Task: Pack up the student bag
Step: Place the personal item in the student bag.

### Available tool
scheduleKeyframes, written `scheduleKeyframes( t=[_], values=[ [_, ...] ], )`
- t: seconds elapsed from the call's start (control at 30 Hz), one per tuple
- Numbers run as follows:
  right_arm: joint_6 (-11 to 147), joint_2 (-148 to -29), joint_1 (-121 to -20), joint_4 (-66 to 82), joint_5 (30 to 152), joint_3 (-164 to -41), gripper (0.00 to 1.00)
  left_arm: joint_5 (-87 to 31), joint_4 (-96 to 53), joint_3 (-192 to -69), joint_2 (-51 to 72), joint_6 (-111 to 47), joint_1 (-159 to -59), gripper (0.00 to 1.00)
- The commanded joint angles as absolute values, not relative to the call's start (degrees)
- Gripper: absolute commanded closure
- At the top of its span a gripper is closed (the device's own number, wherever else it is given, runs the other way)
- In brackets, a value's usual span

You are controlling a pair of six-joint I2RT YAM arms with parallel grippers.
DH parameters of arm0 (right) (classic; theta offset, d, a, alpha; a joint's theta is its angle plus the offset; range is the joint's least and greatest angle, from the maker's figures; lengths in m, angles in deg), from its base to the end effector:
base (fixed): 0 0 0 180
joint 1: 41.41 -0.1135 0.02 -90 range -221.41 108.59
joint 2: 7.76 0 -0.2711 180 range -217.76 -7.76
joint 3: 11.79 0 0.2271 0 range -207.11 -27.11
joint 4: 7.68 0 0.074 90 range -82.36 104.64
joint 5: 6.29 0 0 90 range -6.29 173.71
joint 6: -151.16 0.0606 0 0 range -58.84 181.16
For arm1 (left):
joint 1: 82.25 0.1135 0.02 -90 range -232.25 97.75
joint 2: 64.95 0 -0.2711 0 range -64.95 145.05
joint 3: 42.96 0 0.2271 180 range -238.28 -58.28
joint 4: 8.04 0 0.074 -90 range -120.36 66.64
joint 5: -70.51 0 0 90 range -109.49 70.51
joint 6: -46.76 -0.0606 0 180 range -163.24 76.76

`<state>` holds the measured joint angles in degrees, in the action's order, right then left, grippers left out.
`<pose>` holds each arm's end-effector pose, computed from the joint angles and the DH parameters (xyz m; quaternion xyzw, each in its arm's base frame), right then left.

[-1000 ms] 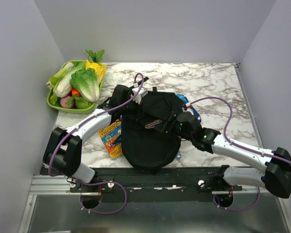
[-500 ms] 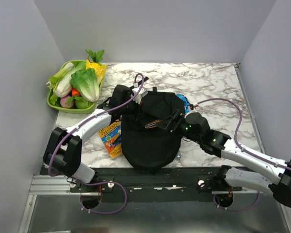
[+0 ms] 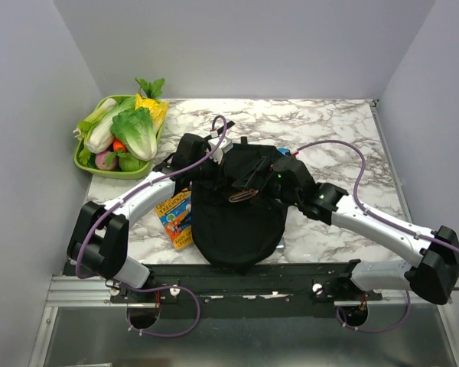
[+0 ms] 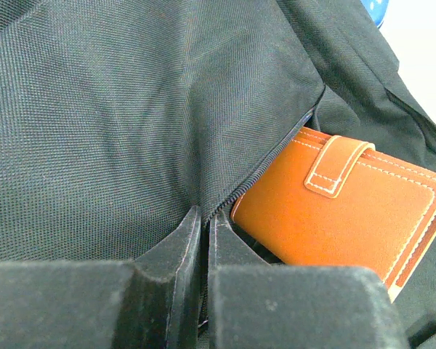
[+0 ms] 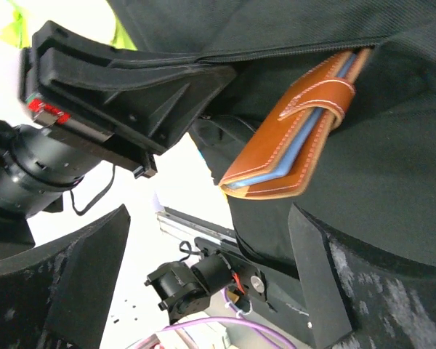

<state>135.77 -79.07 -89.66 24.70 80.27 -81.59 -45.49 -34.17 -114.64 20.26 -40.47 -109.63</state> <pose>0.1837 0.2003 0.2893 0.2149 0.8556 0.4002 0.2481 0.2693 -0.1694 0.2485 0.2814 0.8412 -0.3044 0.3472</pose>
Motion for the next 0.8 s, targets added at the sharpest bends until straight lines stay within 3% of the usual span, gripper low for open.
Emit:
scheduleKeyframes(
  t=[0.0, 0.4, 0.5, 0.6, 0.7, 0.73, 0.77],
  values=[
    [140.8, -79.8, -88.3, 32.2, 82.4, -83.1, 0.0, -47.2, -33.9, -114.0, 17.8, -41.1, -109.5, 0.89],
    [143.0, -84.8, -84.1, 34.1, 85.1, -84.0, 0.0, -47.4, -34.2, -113.9, 17.4, -41.1, -109.4, 0.89],
    [143.2, -86.4, -83.5, 32.2, 85.8, -84.4, 0.05, -47.4, -34.5, -114.0, 17.5, -41.5, -109.5, 0.89],
    [144.5, -88.2, -83.5, 30.6, 86.9, -84.0, 0.19, -47.3, -34.6, -114.1, 17.4, -41.4, -109.5, 0.89],
    [146.0, -88.5, -83.5, 28.2, 88.1, -82.4, 0.42, -47.4, -34.6, -113.8, 17.1, -41.3, -109.5, 0.89],
    [146.4, -88.3, -83.5, 27.0, 88.2, -81.2, 0.59, -47.4, -34.6, -113.9, 17.1, -41.2, -109.5, 0.89],
    [146.8, -88.1, -83.5, 26.8, 88.1, -80.6, 0.67, -47.4, -34.8, -113.9, 17.0, -41.3, -109.5, 0.89]
  ],
)
